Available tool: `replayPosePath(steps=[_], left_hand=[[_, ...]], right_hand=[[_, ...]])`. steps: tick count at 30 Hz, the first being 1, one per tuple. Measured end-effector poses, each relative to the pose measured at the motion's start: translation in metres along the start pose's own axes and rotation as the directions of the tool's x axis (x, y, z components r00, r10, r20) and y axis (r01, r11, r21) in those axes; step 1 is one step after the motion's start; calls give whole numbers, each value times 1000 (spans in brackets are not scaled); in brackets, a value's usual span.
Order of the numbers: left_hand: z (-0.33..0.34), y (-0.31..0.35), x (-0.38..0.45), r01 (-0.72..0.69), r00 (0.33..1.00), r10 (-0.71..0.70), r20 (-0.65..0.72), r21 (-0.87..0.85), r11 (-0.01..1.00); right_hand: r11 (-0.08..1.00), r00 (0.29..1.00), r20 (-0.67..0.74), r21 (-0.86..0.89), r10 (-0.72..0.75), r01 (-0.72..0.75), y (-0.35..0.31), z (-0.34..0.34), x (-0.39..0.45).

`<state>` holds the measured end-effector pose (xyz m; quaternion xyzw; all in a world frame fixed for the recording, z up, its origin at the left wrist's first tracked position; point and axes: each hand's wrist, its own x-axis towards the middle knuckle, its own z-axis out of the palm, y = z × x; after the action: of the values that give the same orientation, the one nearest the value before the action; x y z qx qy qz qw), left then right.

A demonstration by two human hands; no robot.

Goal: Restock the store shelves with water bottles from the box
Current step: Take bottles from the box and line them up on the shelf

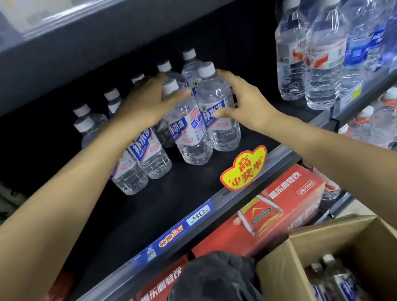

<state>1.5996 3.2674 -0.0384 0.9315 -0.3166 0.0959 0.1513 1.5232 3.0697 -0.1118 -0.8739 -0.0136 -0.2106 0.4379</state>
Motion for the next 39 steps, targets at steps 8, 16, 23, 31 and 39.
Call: replayPosePath(steps=[8, 16, 23, 31, 39], left_hand=[[-16, -9, 19, -38, 993, 31, 112, 63, 997], [-10, -19, 18, -39, 998, 35, 45, 101, 994], [-3, -27, 29, 53, 998, -49, -24, 184, 981], [0, -34, 45, 102, 995, -98, -31, 231, 967], [-4, -41, 47, 108, 994, -103, -31, 234, 966]], right_hand=[[996, 997, 69, 90, 19, -25, -1, 2, 4], [997, 990, 131, 49, 48, -54, 1, 15, 29], [999, 985, 172, 25, 29, -34, -1, 24, 46], [994, 995, 92, -101, -27, 37, 3, 32, 56], [1000, 988, 152, -13, -18, 20, 3, 31, 64]])
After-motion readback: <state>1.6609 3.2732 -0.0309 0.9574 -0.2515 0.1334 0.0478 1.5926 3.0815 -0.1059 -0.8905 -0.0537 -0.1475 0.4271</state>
